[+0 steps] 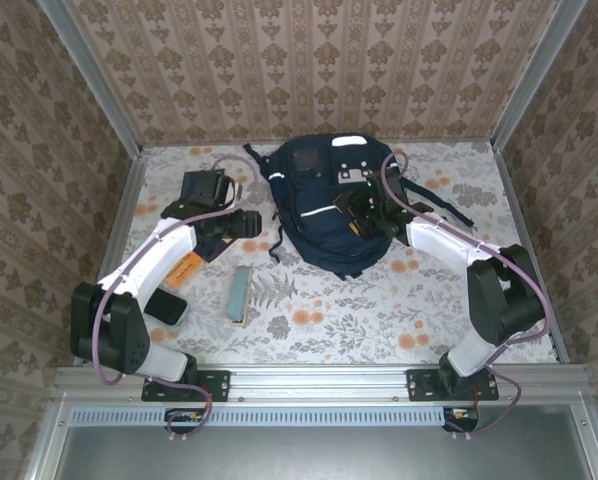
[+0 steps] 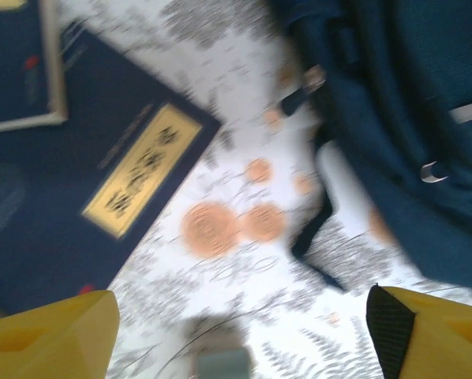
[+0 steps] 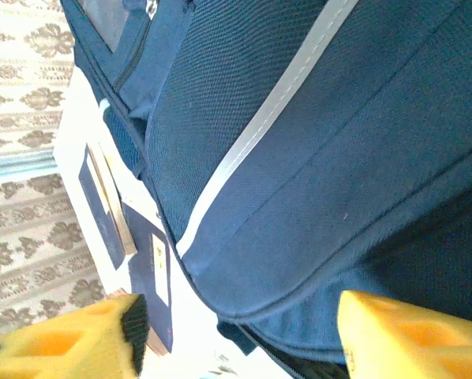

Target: Pack the student bag

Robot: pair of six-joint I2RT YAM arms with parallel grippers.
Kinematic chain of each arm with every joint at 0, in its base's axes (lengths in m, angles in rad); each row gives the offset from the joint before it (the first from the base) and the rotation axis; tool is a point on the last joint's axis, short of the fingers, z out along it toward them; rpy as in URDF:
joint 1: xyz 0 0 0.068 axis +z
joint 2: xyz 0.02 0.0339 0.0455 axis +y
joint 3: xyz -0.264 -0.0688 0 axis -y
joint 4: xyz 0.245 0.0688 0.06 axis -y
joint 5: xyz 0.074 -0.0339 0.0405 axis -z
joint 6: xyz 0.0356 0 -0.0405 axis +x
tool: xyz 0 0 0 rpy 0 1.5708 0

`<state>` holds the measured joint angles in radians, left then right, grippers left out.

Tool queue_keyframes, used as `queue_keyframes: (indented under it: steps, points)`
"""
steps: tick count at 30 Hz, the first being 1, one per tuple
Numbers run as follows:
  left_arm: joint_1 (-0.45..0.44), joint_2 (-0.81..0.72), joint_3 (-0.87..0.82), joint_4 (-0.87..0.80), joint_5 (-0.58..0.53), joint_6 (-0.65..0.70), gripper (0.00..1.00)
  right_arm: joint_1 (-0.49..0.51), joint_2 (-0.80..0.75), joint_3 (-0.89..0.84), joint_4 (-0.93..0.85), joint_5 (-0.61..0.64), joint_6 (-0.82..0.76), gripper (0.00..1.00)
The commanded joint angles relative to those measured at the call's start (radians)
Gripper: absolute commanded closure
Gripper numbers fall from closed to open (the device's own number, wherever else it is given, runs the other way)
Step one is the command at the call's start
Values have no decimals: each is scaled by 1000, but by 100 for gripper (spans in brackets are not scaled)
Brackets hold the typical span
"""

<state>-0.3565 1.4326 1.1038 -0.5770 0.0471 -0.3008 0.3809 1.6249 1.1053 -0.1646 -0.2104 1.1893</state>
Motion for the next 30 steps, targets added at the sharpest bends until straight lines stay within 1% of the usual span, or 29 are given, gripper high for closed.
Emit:
queue_keyframes:
  steps: [1, 4, 7, 9, 12, 16, 18, 20, 23, 27, 30]
  points:
    - [72, -10, -38, -47, -77, -49, 8, 4, -72, 23, -127, 10, -133, 19]
    - [150, 41, -24, -20, -34, -58, 0, 6, -117, -4, -144, 22, -191, 14]
    - [219, 138, 20, 21, 77, -82, 0, 12, -158, -40, -130, 26, -231, 11]
    - [239, 208, 64, 37, 136, -109, 1, 19, -178, -64, -111, 24, -243, 10]
    - [240, 305, 122, 62, 164, -124, 2, 30, -191, -88, -94, 22, -250, 9]
    - [241, 421, 185, 50, 156, -146, 5, 42, -182, -105, -76, 10, -251, 9]
    - [242, 454, 195, 36, 156, -159, 6, 48, -178, -112, -69, 8, -247, 9]
    - [233, 463, 190, 8, 173, -162, 9, 54, -177, -117, -67, 14, -242, 9]
    - [205, 441, 148, -13, 173, -165, 9, 56, -177, -119, -69, 22, -239, 9]
    - [163, 411, 80, 1, 234, -191, 10, 62, -173, -112, -74, 29, -235, 10]
    - [116, 379, 33, 39, 299, -230, 10, 72, -167, -99, -84, 41, -235, 11]
